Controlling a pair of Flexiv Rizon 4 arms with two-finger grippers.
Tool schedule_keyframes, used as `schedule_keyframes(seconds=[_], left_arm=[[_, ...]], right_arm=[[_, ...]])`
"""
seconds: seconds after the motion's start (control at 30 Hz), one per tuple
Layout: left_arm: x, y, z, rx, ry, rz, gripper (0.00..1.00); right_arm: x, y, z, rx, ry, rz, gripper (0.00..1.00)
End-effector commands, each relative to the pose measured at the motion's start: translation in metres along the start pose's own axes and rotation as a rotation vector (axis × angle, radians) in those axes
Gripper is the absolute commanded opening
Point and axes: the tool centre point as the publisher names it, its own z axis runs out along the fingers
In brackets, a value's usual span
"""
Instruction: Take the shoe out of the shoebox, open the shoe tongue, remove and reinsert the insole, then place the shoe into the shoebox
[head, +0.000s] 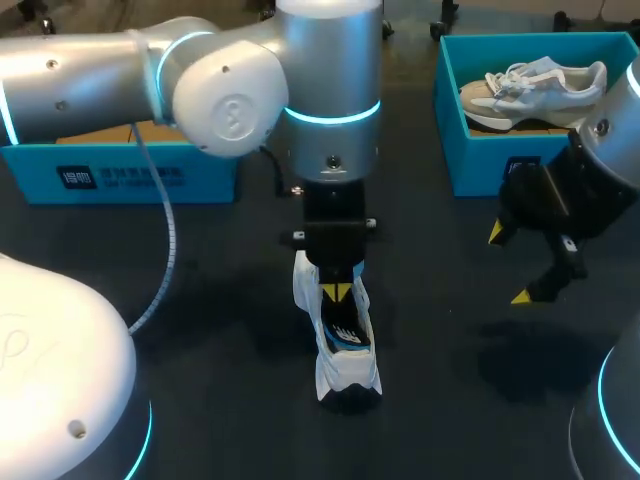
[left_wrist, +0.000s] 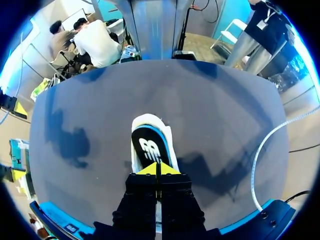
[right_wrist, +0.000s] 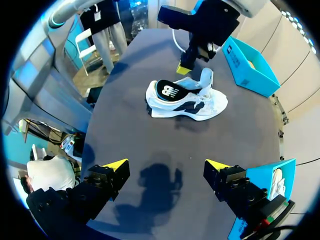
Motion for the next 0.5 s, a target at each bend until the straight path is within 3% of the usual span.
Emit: schedule_keyframes(seconds=[0.03, 0.5], left_arm=[[-0.003, 0.0, 0.003, 0.031, 0.003, 0.016, 0.0], [0.003, -0.012, 0.038, 0.107, 0.005, 0.098, 0.0]], right_arm=[[-0.001, 0.0, 0.002, 0.003, 0.001, 0.0, 1.0], [-0.001, 0.0, 0.002, 0.003, 0.001, 0.0, 1.0]])
